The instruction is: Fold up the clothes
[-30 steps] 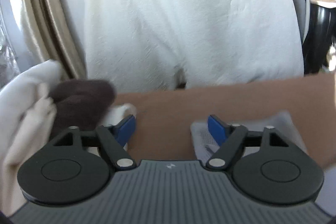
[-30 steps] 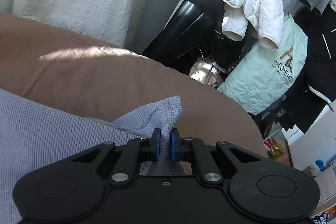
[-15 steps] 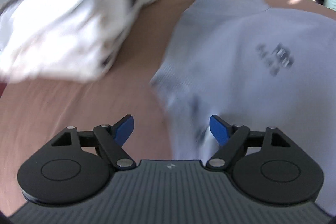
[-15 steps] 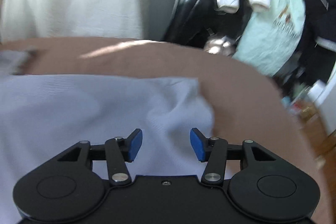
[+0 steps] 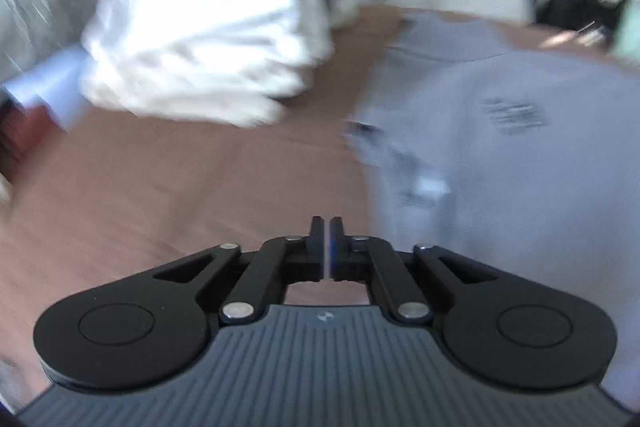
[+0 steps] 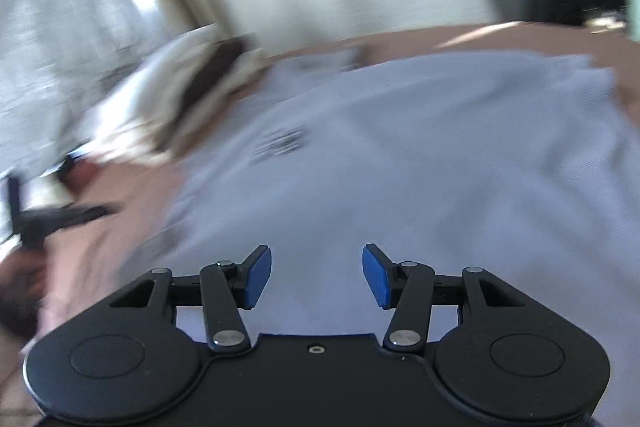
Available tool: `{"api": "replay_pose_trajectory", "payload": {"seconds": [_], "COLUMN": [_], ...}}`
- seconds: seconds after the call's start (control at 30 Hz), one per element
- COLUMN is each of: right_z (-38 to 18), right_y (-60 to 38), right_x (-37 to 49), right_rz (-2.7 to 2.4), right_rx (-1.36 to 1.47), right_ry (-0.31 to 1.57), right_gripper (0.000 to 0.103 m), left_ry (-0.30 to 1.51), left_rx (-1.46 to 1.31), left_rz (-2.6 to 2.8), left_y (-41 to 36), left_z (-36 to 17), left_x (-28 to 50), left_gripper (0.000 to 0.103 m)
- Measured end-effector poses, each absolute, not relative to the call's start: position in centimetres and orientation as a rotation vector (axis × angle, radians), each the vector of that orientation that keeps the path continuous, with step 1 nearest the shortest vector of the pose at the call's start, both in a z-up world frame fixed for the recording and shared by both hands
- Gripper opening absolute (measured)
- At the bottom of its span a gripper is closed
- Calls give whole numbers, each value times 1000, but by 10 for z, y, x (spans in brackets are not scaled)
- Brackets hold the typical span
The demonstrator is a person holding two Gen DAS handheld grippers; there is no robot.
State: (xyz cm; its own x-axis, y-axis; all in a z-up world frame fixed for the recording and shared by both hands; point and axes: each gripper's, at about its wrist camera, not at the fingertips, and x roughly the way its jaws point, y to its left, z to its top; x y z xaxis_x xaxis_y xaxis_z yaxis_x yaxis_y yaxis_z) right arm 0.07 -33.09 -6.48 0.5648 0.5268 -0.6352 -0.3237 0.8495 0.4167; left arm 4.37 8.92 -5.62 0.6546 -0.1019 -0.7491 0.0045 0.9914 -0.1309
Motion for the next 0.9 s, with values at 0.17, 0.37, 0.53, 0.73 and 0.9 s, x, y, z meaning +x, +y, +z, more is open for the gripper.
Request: {"api": "replay_pose_trajectory", "payload": {"seconds": [0.17,0.37,0.53,0.73,0.9], "right_z": [-93,-111,-122,-113,-38], "right_y": [-292,-230,-193,-135,-182], "right_x": [-18,-17,-18,-48,-28], "right_rz": [683,814,792,890,901], "right_rx": [307,227,106,-547,-382], "right_ry": [1030,1200,1163,979,832], "right_gripper": [56,57,63,16,11], "left_ry": [999,936,987,987,1005], "left_rx": [-158,12,-96,-156,-181], "left_rz": [-304,-364,-320,-288,-292], "left_y": [44,2,25,41,46], "left_z": [-85,-76,-89,-97,-103], "left_x": [29,19,25,44,44], "left_gripper": [8,36,34,34,36]}}
